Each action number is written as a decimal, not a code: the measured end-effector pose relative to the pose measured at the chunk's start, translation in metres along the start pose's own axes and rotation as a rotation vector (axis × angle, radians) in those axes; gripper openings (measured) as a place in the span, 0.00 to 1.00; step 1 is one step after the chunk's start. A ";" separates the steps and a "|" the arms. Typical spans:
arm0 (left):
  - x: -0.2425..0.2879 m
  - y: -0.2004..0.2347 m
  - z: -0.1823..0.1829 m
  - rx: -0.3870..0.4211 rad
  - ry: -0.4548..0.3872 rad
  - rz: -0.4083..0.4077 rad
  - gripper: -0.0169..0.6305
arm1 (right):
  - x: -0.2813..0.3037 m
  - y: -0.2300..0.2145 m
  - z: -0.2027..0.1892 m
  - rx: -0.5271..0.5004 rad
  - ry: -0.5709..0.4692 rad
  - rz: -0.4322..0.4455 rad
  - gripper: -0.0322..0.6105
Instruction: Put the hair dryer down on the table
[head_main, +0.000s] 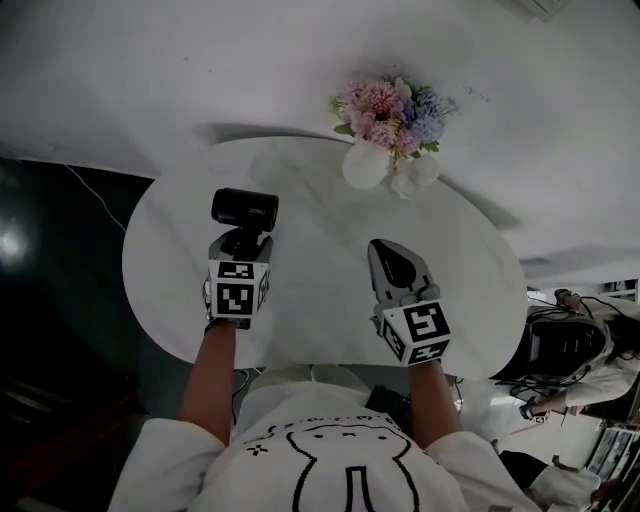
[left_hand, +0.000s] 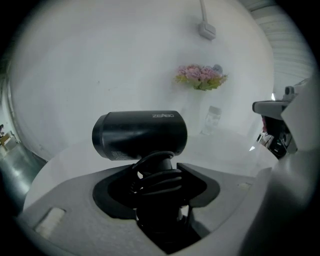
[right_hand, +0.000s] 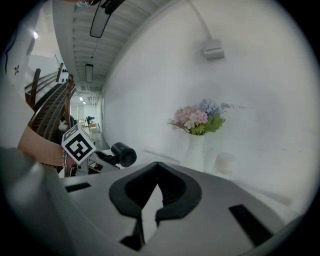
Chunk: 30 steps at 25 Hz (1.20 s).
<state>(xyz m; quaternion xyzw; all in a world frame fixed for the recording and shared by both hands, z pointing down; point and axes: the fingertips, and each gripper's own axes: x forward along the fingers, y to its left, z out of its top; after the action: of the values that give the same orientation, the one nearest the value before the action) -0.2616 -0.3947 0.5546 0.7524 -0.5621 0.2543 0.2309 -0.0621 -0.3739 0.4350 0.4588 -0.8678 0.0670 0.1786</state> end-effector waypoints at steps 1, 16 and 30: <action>0.004 0.001 -0.003 -0.005 0.016 -0.004 0.41 | 0.002 0.000 -0.001 0.002 0.005 -0.004 0.05; 0.045 0.001 -0.039 -0.044 0.170 -0.040 0.41 | 0.010 -0.006 -0.023 0.041 0.072 -0.049 0.05; 0.052 -0.001 -0.046 0.022 0.218 -0.025 0.41 | 0.013 -0.001 -0.030 0.048 0.097 -0.056 0.05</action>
<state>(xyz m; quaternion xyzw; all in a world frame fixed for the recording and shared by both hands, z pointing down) -0.2543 -0.4028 0.6230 0.7297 -0.5214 0.3378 0.2857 -0.0607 -0.3759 0.4677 0.4831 -0.8431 0.1051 0.2113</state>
